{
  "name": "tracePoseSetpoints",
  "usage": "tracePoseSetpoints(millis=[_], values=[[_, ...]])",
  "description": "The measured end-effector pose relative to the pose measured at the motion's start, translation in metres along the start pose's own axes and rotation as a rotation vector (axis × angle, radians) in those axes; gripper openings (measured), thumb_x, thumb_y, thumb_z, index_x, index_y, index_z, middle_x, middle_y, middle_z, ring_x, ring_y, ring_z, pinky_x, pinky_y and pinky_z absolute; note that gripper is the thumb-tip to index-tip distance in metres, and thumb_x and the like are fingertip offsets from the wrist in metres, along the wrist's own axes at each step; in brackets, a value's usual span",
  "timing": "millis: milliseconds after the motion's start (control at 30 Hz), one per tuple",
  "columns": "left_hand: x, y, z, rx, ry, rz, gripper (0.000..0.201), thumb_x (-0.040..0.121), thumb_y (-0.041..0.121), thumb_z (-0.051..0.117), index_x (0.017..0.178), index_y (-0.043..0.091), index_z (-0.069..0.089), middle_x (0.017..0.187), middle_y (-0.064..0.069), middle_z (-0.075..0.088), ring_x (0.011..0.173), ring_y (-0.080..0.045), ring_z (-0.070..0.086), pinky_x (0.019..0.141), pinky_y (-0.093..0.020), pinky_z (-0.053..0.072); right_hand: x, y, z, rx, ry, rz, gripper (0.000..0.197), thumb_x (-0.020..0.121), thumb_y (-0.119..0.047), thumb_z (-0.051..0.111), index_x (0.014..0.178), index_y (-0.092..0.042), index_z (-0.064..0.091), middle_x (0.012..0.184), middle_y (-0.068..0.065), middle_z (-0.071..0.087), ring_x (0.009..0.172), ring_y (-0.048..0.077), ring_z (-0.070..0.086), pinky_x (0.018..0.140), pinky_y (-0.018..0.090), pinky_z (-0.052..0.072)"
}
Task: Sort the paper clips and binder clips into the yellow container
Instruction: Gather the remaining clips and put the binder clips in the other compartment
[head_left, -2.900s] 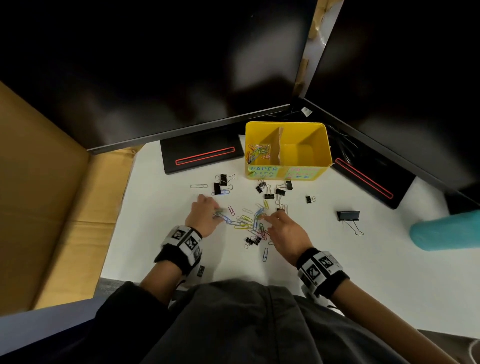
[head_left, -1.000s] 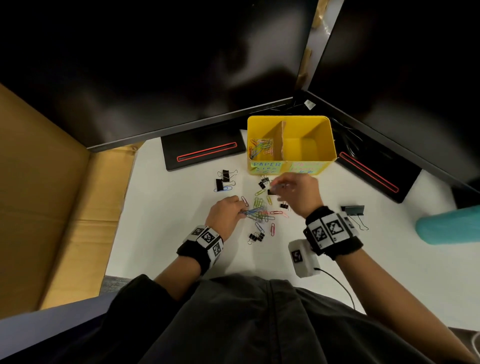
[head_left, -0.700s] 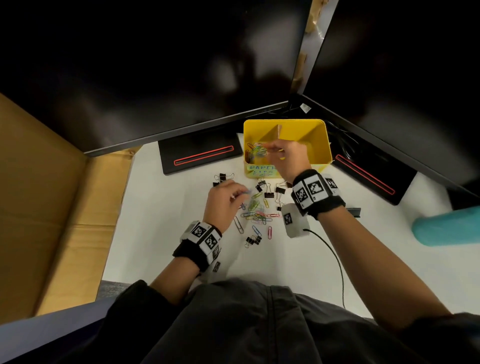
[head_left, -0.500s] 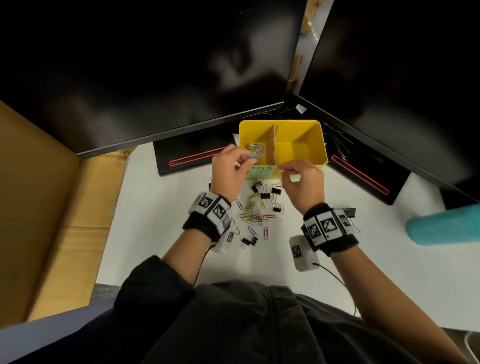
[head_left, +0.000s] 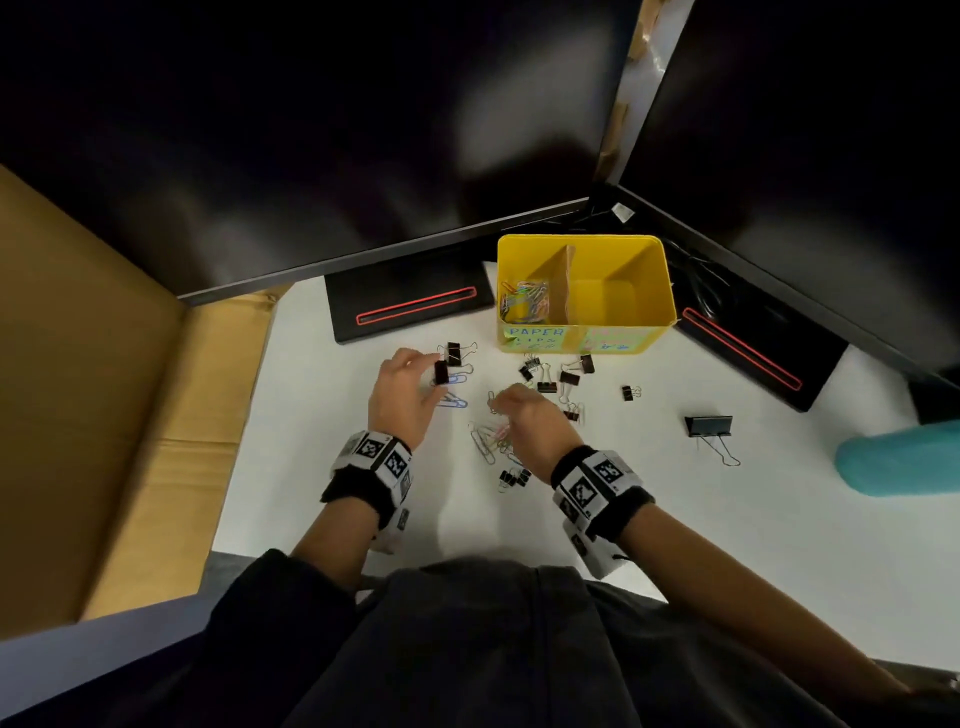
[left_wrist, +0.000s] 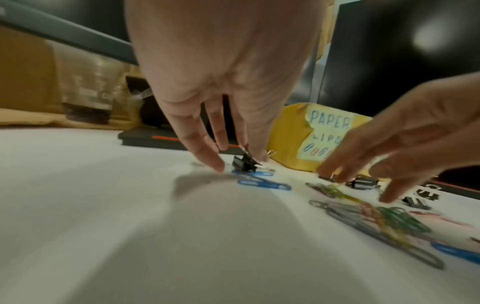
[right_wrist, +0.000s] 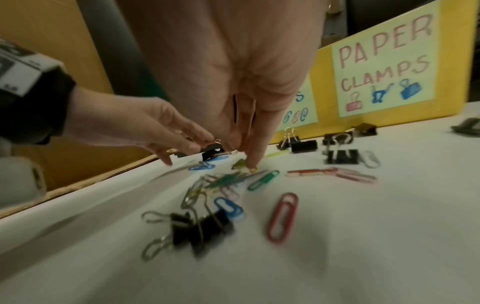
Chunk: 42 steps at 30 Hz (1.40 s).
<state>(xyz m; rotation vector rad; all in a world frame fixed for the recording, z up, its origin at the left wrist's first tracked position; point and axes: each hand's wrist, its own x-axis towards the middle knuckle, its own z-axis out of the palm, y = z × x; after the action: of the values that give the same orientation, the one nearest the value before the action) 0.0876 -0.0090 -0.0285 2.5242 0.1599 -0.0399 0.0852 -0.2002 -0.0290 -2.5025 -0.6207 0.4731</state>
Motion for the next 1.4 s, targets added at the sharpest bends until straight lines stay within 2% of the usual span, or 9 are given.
tracePoseSetpoints(millis=[167, 467, 567, 700, 867, 1000, 1233, 1333, 1400], values=[[0.009, -0.006, -0.001, 0.077, -0.078, 0.005, 0.022, 0.084, 0.015, 0.064, 0.105, 0.021, 0.067, 0.104, -0.005, 0.064, 0.098, -0.025, 0.055, 0.075, -0.038, 0.052, 0.030, -0.020, -0.008, -0.226, -0.158, -0.086, 0.067, 0.078, 0.011, 0.049, 0.140, -0.008, 0.032, 0.149, 0.009, 0.030, 0.131, 0.028, 0.031, 0.102, 0.038, 0.040], [0.014, -0.020, -0.007, 0.002, -0.018, 0.024, 0.014, 0.086, 0.006, 0.059, 0.097, 0.009, 0.067, 0.094, -0.012, 0.065, 0.087, -0.029, 0.061, 0.074, -0.038, 0.053, 0.014, -0.014, -0.005, -0.362, -0.176, -0.197, 0.068, 0.077, 0.011, 0.045, 0.141, -0.003, 0.026, 0.150, 0.013, 0.028, 0.130, 0.030, 0.035, 0.098, 0.042, 0.041], [0.016, -0.016, -0.008, 0.032, -0.064, 0.022, 0.029, 0.083, 0.008, 0.063, 0.111, 0.014, 0.059, 0.098, -0.010, 0.063, 0.088, -0.028, 0.060, 0.074, -0.039, 0.052, 0.025, -0.023, 0.000, -0.403, -0.186, -0.214, 0.072, 0.078, 0.007, 0.049, 0.143, -0.006, 0.020, 0.152, 0.009, 0.023, 0.132, 0.027, 0.029, 0.093, 0.042, 0.041], [0.023, -0.014, -0.010, 0.105, -0.165, -0.008, 0.030, 0.084, 0.014, 0.064, 0.114, 0.015, 0.059, 0.102, -0.010, 0.058, 0.086, -0.028, 0.060, 0.074, -0.037, 0.050, 0.030, -0.031, 0.012, -0.442, -0.183, -0.236, 0.070, 0.080, 0.004, 0.050, 0.142, -0.007, 0.020, 0.149, 0.009, 0.027, 0.128, 0.027, 0.034, 0.092, 0.044, 0.041], [0.025, -0.022, -0.016, 0.053, -0.129, -0.092, 0.033, 0.085, 0.011, 0.063, 0.116, 0.010, 0.052, 0.112, -0.015, 0.055, 0.093, -0.036, 0.060, 0.083, -0.047, 0.052, 0.006, -0.009, 0.015, -0.289, -0.087, -0.309, 0.064, 0.066, 0.013, 0.060, 0.128, 0.002, 0.047, 0.129, 0.022, 0.053, 0.107, 0.039, 0.057, 0.084, 0.047, 0.049], [0.004, -0.011, -0.011, 0.032, -0.136, -0.149, 0.056, 0.079, 0.022, 0.072, 0.123, 0.008, 0.041, 0.121, -0.015, 0.050, 0.100, -0.035, 0.058, 0.084, -0.046, 0.049, -0.018, 0.013, 0.008, -0.233, 0.015, -0.083, 0.072, 0.076, 0.013, 0.047, 0.142, 0.002, 0.020, 0.150, 0.023, 0.024, 0.136, 0.036, 0.026, 0.114, 0.044, 0.026], [-0.021, 0.026, 0.027, -0.050, -0.430, 0.037, 0.089, 0.054, 0.031, 0.089, 0.127, 0.011, 0.042, 0.121, -0.007, 0.039, 0.111, -0.024, 0.047, 0.095, -0.043, 0.048, -0.058, 0.033, 0.012, -0.106, 0.126, 0.016, 0.059, 0.086, 0.002, 0.049, 0.140, 0.002, 0.026, 0.148, 0.021, 0.030, 0.133, 0.034, 0.035, 0.106, 0.039, 0.035], [-0.023, 0.040, 0.034, -0.017, -0.504, 0.140, 0.075, 0.061, 0.022, 0.086, 0.125, 0.016, 0.047, 0.114, -0.004, 0.042, 0.105, -0.021, 0.050, 0.089, -0.043, 0.051, -0.069, 0.057, 0.004, -0.109, 0.154, 0.123, 0.055, 0.087, 0.000, 0.050, 0.138, 0.004, 0.030, 0.147, 0.020, 0.032, 0.134, 0.033, 0.033, 0.108, 0.045, 0.036], [-0.023, 0.045, 0.037, -0.046, -0.488, 0.172, 0.058, 0.068, 0.014, 0.081, 0.119, 0.017, 0.054, 0.108, -0.005, 0.046, 0.098, -0.023, 0.054, 0.085, -0.045, 0.051, -0.071, 0.066, -0.004, -0.134, 0.179, 0.098, 0.054, 0.082, 0.002, 0.056, 0.133, 0.004, 0.039, 0.140, 0.021, 0.043, 0.127, 0.035, 0.044, 0.097, 0.048, 0.047]])
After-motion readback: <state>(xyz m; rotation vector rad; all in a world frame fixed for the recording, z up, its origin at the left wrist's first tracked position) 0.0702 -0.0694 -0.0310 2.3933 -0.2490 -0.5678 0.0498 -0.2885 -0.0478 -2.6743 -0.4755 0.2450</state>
